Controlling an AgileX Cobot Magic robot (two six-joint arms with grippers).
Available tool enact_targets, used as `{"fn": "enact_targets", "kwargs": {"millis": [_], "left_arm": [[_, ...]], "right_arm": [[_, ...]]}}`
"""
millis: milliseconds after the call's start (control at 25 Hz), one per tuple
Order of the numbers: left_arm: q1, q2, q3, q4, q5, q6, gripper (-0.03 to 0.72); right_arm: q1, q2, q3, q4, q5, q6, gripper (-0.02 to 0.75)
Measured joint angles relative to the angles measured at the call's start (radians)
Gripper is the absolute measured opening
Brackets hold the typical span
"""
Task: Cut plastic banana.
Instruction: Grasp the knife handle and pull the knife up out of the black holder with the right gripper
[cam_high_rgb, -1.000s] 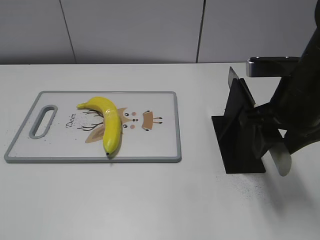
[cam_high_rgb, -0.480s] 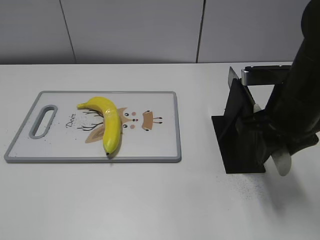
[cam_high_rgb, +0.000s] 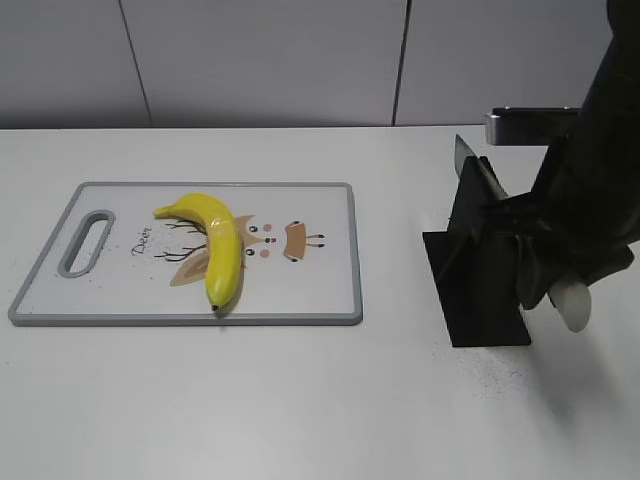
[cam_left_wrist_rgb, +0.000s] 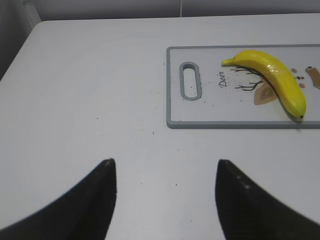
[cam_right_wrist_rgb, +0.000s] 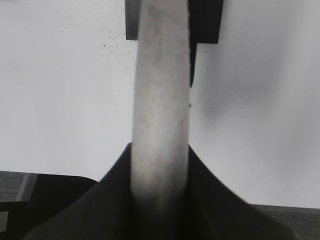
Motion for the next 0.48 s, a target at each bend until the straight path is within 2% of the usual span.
{"fn": "enact_targets", "kwargs": {"millis": [240, 480], "left_arm": [[0.000, 0.000, 0.000, 0.000, 0.000, 0.000, 0.589], [0.000, 0.000, 0.000, 0.000, 0.000, 0.000, 0.589]], "right_arm": [[0.000, 0.000, -0.075, -0.001, 0.092, 0.003, 0.161], [0.000, 0.000, -0.105, -0.024, 0.105, 0.003, 0.161]]}}
